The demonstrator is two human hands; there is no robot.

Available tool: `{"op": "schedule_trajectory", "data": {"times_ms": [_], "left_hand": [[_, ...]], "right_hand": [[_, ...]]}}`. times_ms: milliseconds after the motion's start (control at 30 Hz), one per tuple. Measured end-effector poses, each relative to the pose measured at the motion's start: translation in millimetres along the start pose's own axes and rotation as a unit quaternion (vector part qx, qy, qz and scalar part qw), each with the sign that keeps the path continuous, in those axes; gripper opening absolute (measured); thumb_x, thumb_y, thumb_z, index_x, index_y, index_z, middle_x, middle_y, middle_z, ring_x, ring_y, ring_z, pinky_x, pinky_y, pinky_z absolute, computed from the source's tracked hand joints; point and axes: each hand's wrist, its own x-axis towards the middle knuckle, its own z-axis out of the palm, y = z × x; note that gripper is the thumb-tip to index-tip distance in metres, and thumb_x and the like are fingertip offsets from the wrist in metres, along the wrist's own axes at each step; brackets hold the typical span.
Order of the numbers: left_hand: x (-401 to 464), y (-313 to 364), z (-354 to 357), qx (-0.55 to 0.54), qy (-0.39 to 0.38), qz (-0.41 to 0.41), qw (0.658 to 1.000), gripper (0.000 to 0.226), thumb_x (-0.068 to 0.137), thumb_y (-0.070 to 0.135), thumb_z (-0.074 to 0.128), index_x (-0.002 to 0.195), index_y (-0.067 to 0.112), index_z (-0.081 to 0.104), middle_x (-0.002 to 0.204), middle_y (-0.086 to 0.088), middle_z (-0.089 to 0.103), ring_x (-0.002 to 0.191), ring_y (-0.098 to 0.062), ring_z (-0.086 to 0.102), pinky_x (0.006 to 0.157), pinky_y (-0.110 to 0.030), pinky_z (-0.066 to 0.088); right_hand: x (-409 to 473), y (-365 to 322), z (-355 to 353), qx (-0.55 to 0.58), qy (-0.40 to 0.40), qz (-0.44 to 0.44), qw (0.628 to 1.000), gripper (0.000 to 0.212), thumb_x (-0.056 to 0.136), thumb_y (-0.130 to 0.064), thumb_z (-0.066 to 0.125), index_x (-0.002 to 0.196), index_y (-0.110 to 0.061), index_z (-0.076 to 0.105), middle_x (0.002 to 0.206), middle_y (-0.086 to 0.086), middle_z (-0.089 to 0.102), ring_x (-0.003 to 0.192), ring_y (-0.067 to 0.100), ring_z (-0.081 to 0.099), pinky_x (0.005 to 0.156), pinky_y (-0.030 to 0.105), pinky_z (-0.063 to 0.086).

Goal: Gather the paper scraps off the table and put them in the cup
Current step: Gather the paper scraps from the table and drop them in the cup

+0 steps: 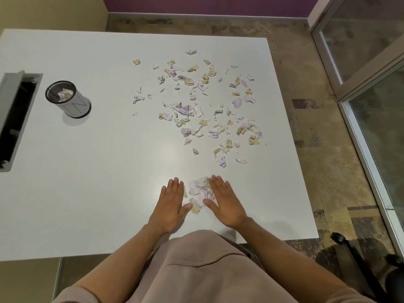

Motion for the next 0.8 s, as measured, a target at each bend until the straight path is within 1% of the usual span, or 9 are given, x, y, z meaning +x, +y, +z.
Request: {"op": "schedule_trajectory", "data": {"times_ms": [100,167,233,333,400,500,633,700,800], "left_hand": [[2,8,-2,-0.025,0.006,-0.005,1.0,0.089,0.093,0.066,0.031,0.155,0.015,-0.006,0.157,-0.001,-0.02,0.146,-0.019,-0.023,0.118,-0.035,-0.014],[7,15,-5,-0.031,0.0,0.009,0.999,0.098,0.087,0.074,0.039,0.155,0.02,-0.006,0.158,-0.001,-0.02,0.147,-0.02,-0.021,0.118,-0.038,-0.01],[13,21,-8,-0.03,-0.01,0.031,0.999,0.103,0.081,0.076,0.047,0.155,0.027,-0.007,0.161,-0.004,-0.019,0.148,-0.024,-0.018,0.118,-0.042,-0.006],[24,31,-11,0.014,-0.035,0.057,0.998,0.105,0.078,0.072,0.057,0.153,0.037,-0.007,0.162,-0.003,-0.019,0.149,-0.03,-0.012,0.119,-0.049,0.001],[32,38,-11,0.073,-0.051,0.06,0.994,0.099,0.081,0.066,0.059,0.154,0.037,-0.001,0.163,-0.001,-0.015,0.15,-0.032,-0.007,0.119,-0.052,0.007],[40,45,-12,0.148,-0.061,0.064,0.985,0.076,0.09,0.056,0.054,0.153,0.035,0.018,0.164,0.0,0.001,0.149,-0.034,-0.002,0.119,-0.051,0.012],[36,40,-13,0.1,-0.024,0.078,0.992,0.052,0.096,0.039,0.055,0.145,0.026,0.044,0.159,-0.006,0.025,0.148,-0.034,0.016,0.116,-0.047,0.025],[32,38,-18,0.074,0.008,0.1,0.992,0.043,0.089,0.025,0.067,0.132,0.017,0.06,0.148,-0.014,0.044,0.139,-0.037,0.036,0.106,-0.048,0.041],[33,36,-22,0.056,0.057,0.132,0.988,0.034,0.074,0.011,0.081,0.107,0.006,0.073,0.119,-0.019,0.066,0.11,-0.039,0.062,0.08,-0.047,0.056]], "right_hand": [[-5,-3,-8,0.022,0.03,0.035,0.999,0.077,0.094,-0.065,0.033,0.155,-0.025,0.009,0.162,-0.01,0.001,0.149,0.009,-0.001,0.121,0.03,0.005],[-8,0,-15,-0.005,0.05,0.102,0.994,0.08,0.09,-0.071,0.034,0.154,-0.028,0.015,0.163,-0.005,0.012,0.149,0.018,0.013,0.118,0.037,0.017],[-12,4,-20,-0.032,0.039,0.153,0.987,0.083,0.086,-0.075,0.038,0.153,-0.031,0.014,0.162,-0.002,0.016,0.144,0.025,0.022,0.114,0.041,0.028],[-16,4,-20,-0.035,0.002,0.158,0.987,0.088,0.082,-0.074,0.048,0.152,-0.033,0.013,0.158,0.0,0.021,0.137,0.026,0.026,0.107,0.039,0.038],[-13,-1,-19,-0.031,-0.008,0.144,0.989,0.087,0.084,-0.066,0.056,0.152,-0.034,0.014,0.155,0.002,0.024,0.134,0.027,0.028,0.104,0.038,0.04],[-4,-13,-15,-0.024,0.007,0.123,0.992,0.075,0.088,-0.047,0.064,0.15,-0.035,0.023,0.148,0.004,0.032,0.128,0.024,0.036,0.1,0.034,0.044],[3,-20,-9,-0.015,0.025,0.095,0.995,0.055,0.093,-0.027,0.063,0.143,-0.032,0.04,0.141,0.004,0.041,0.121,0.024,0.041,0.096,0.03,0.046],[5,-20,-7,-0.028,0.029,0.076,0.996,0.045,0.096,-0.022,0.059,0.139,-0.028,0.047,0.139,0.005,0.044,0.119,0.025,0.043,0.094,0.029,0.045],[6,-18,-7,-0.04,0.034,0.051,0.997,0.035,0.098,-0.017,0.053,0.132,-0.022,0.055,0.136,0.005,0.05,0.114,0.025,0.046,0.089,0.029,0.045]]}}
